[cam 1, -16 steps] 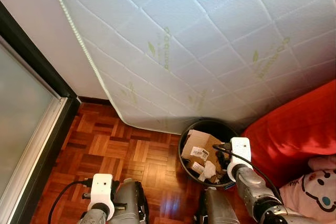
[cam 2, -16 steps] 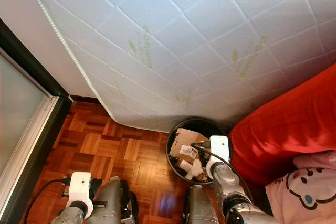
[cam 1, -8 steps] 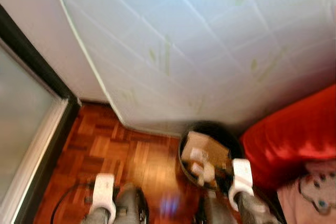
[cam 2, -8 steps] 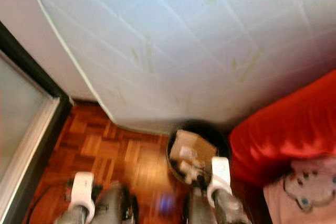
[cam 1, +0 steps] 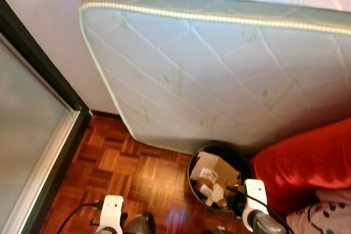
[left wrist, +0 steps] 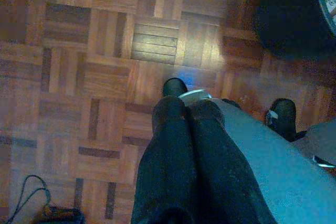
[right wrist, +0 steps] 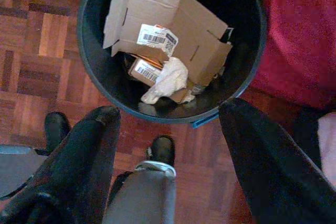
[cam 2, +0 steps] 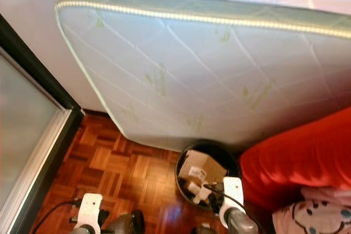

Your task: Clean up the room

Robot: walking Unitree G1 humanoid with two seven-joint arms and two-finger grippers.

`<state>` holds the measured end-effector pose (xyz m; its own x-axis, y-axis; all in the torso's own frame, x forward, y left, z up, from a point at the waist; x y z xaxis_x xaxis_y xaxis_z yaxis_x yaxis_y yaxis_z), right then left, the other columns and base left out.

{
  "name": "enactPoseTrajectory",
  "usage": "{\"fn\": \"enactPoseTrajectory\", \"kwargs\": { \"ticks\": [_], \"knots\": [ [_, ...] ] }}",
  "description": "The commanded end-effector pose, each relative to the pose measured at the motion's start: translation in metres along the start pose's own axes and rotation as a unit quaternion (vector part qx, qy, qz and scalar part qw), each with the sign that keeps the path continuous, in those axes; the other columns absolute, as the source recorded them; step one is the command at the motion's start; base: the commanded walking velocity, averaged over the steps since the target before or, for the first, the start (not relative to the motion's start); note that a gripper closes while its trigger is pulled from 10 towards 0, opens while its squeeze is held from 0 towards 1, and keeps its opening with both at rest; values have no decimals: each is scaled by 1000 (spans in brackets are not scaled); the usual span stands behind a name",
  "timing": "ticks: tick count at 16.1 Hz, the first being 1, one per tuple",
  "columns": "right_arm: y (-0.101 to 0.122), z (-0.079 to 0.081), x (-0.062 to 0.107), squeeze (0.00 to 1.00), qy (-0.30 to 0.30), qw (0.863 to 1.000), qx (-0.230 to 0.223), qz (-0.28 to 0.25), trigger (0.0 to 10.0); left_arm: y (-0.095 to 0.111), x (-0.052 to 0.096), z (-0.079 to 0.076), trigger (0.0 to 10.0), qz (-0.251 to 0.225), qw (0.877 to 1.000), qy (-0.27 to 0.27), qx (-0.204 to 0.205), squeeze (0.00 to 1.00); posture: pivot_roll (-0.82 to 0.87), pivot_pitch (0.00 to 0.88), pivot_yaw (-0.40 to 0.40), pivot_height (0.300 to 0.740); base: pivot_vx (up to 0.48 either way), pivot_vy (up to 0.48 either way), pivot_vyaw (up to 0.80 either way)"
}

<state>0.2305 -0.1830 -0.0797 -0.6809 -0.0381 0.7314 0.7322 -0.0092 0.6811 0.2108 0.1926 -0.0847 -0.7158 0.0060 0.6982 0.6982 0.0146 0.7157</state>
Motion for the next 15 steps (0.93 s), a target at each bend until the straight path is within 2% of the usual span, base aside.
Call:
{"fn": "enactPoseTrajectory", "kwargs": {
  "ticks": [1,7,12,15],
  "knots": [
    [-19,-3,4,0,-6,1000,-5,29,10000,-17,4,2,10000,35,999,7,2,0,43,125,-27,740,0,0,0],
    [-13,-3,3,0,-21,999,-35,19,10000,-2,-3,3,10000,38,999,7,-15,0,22,3,1,740,0,0,0],
    [-19,-5,4,0,-27,998,-50,24,10000,5,-6,1,10000,39,999,8,-20,0,3,0,-3,740,0,0,0],
    [-29,-5,7,0,-24,998,-47,33,10000,-6,-3,1,10000,56,998,12,-24,0,-13,0,-13,740,0,0,0]
  ]
}}
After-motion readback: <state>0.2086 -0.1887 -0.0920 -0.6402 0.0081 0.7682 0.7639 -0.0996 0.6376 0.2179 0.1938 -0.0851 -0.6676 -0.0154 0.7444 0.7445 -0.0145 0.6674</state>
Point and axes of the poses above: a point about 5 cm out from each wrist's last joint towards the gripper, its own x axis pointing back from the gripper into the wrist, its own y axis along the axis of the wrist's last joint, z = x × y, the point moved 2 cm from there along -x, pointing out of the wrist towards the gripper, and after that the axes turned 4 degrees about x, right-handed, at the moved point
